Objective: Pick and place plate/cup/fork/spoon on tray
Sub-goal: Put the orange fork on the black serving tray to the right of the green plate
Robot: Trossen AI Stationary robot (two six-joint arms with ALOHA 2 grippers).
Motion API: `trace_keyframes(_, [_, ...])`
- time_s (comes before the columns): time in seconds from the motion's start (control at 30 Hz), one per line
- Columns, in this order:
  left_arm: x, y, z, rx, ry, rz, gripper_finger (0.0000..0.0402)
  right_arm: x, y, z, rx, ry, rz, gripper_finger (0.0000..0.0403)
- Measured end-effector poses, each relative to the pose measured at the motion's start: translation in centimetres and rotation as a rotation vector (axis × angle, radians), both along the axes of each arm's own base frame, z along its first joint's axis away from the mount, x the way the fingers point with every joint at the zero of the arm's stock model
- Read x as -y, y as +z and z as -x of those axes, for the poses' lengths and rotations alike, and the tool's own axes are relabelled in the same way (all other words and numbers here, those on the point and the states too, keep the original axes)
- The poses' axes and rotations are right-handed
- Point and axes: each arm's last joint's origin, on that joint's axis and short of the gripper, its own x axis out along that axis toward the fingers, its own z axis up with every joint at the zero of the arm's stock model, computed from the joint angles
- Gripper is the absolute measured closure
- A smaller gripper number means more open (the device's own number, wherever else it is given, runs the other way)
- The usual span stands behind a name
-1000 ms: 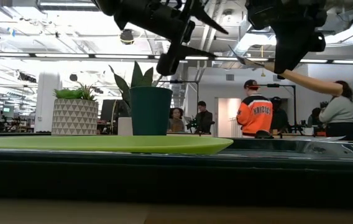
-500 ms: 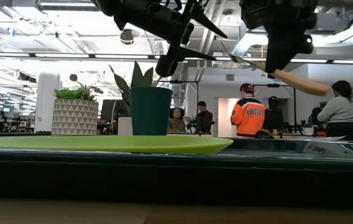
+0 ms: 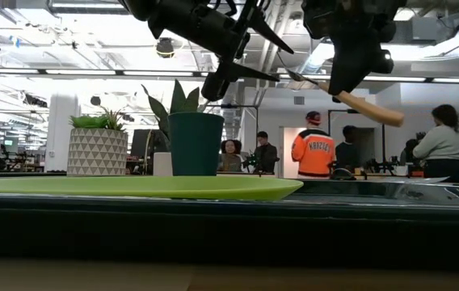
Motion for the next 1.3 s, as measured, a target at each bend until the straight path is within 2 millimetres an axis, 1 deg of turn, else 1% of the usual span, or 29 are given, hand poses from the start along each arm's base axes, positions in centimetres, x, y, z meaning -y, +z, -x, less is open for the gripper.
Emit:
trace_keyframes(0.1, [-0.03,-0.01,0.01,-0.002,0.01,-0.003,0.0211,0.09,-0.01,0.0,-0.002,-0.01,-0.002,0.0359])
trace_keyframes(0.2, [-0.07,-0.06,0.04,-0.008,0.024,-0.008,0.0223,0.17,-0.02,0.01,-0.005,-0.012,-0.002,0.0359])
trace_keyframes(0.5, [-0.13,-0.07,0.04,-0.008,0.034,-0.02,0.0309,0.35,-0.02,-0.03,-0.005,-0.015,-0.001,0.0359])
trace_keyframes(0.67, [-0.23,0.06,-0.01,0.006,0.044,-0.029,0.0347,0.4,-0.02,-0.05,-0.004,-0.018,0.0,0.0359])
trace_keyframes(0.9, [-0.3,-0.07,0.05,-0.007,0.05,-0.036,0.0391,0.87,-0.02,-0.15,-0.003,-0.038,-0.001,0.0359])
trace_keyframes(1.03, [-0.31,-0.15,0.08,-0.013,0.047,-0.053,0.0398,0.96,-0.01,-0.18,-0.001,-0.038,-0.001,0.0357])
trace_keyframes(1.17, [-0.39,-0.15,0.09,-0.014,0.047,-0.057,0.04,0.97,-0.01,-0.18,-0.001,-0.04,-0.002,0.0329])
trace_keyframes(1.3, [-0.52,-0.01,0.04,0.0,0.016,-0.102,0.04,0.89,0.03,-0.15,0.0,-0.034,-0.001,0.0266])
